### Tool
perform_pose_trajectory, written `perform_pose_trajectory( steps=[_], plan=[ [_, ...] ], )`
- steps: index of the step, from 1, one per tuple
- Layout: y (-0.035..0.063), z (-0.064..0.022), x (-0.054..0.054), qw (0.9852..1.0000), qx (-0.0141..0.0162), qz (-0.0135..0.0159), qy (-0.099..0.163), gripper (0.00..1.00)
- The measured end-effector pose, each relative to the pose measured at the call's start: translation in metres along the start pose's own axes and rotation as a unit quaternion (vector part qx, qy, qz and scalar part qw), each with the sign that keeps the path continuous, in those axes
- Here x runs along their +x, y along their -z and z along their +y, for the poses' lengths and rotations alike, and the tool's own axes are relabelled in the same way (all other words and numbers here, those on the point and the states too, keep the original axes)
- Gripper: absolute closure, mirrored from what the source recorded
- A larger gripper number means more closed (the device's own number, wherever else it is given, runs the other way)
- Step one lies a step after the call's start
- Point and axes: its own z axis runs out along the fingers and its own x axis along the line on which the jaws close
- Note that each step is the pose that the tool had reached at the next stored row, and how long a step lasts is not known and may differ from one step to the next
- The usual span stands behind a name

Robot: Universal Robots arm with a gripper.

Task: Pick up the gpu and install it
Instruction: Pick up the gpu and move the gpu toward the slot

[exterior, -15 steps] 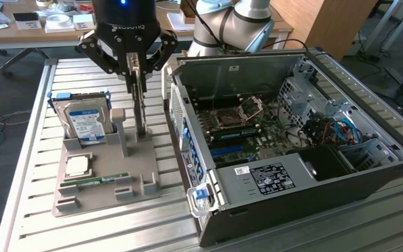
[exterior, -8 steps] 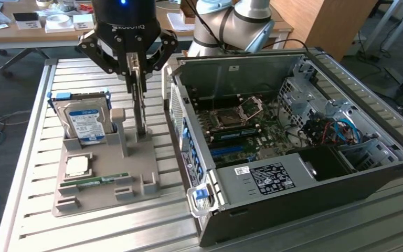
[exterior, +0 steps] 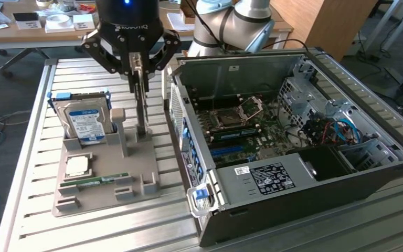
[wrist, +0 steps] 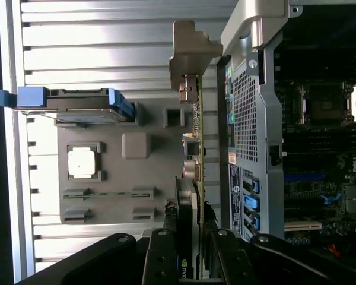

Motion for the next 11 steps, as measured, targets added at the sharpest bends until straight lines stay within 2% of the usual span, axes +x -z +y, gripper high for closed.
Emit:
perform_pose_trajectory(
  steps=[11],
  plan=[
    [-0.0005,0.0015,-0.026,1.0,-0.0001,0.0,0.0,0.73]
  ],
)
